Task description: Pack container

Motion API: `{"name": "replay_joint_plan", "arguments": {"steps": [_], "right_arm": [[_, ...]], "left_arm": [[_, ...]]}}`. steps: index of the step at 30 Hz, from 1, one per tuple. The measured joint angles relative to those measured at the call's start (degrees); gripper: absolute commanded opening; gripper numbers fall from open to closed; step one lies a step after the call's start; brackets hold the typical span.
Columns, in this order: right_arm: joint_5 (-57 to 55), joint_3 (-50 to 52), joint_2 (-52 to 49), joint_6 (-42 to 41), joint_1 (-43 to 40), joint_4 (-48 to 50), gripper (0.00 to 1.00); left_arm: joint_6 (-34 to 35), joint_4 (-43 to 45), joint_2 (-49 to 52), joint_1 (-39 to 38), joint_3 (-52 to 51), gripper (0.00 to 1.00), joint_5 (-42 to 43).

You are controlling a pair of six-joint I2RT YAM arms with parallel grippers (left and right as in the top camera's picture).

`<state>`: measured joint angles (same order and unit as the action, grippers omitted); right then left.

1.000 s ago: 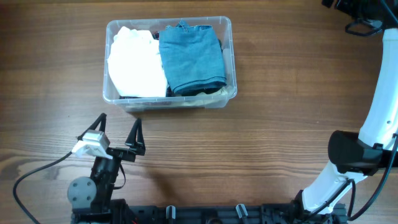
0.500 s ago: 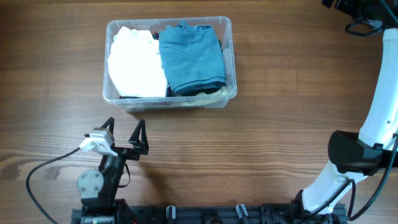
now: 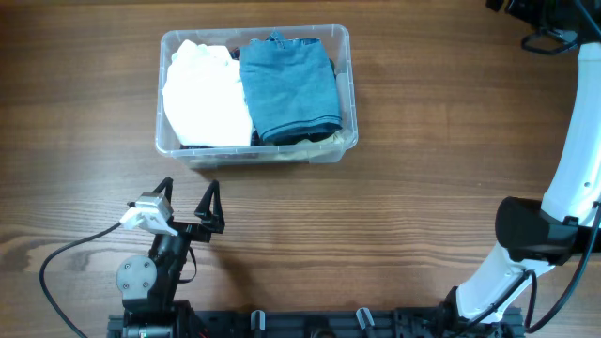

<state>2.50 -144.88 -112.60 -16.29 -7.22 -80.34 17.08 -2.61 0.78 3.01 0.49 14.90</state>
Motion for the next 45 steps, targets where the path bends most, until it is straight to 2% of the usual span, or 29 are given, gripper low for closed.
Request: {"name": "replay_joint_plan", "arguments": {"steps": [14, 18, 21, 24, 28, 31, 35, 38, 41, 45], "right_arm": [[0.0, 0.0, 0.0, 0.0, 0.3, 0.0, 1.00], [0.0, 0.2, 1.8, 0.0, 3.0, 0.0, 1.00], [0.0, 2.6, 6.7, 0.0, 6.5, 0.2, 1.00], [0.0, 10.3, 15.9, 0.0, 10.4, 0.4, 1.00], [0.2, 27.2, 29.2, -0.2, 12.7, 1.3, 1.00], [0.2, 44.0, 38.7, -0.2, 12.8, 15.3, 1.00], [3.5, 69.5, 53.3, 5.9, 12.8, 48.6, 1.00], [7.2, 87.0, 64.8, 10.3, 12.8, 67.3, 1.00], [9.2, 104.1, 76.0, 12.7, 12.8, 79.4, 1.00], [10.0, 122.3, 88.3, 13.7, 12.5, 87.6, 1.00]], "left_arm": [[0.0, 0.0, 0.0, 0.0, 0.0, 1.00, 0.0], [0.0, 0.0, 0.0, 0.0, 0.0, 1.00, 0.0], [0.0, 0.0, 0.0, 0.0, 0.0, 1.00, 0.0], [0.0, 0.0, 0.0, 0.0, 0.0, 1.00, 0.0], [0.0, 0.0, 0.0, 0.0, 0.0, 1.00, 0.0], [0.0, 0.0, 0.0, 0.0, 0.0, 1.00, 0.0], [0.0, 0.0, 0.0, 0.0, 0.0, 1.00, 0.0], [0.0, 0.0, 0.0, 0.0, 0.0, 1.00, 0.0], [0.0, 0.0, 0.0, 0.0, 0.0, 1.00, 0.0], [0.0, 0.0, 0.0, 0.0, 0.0, 1.00, 0.0]]}}
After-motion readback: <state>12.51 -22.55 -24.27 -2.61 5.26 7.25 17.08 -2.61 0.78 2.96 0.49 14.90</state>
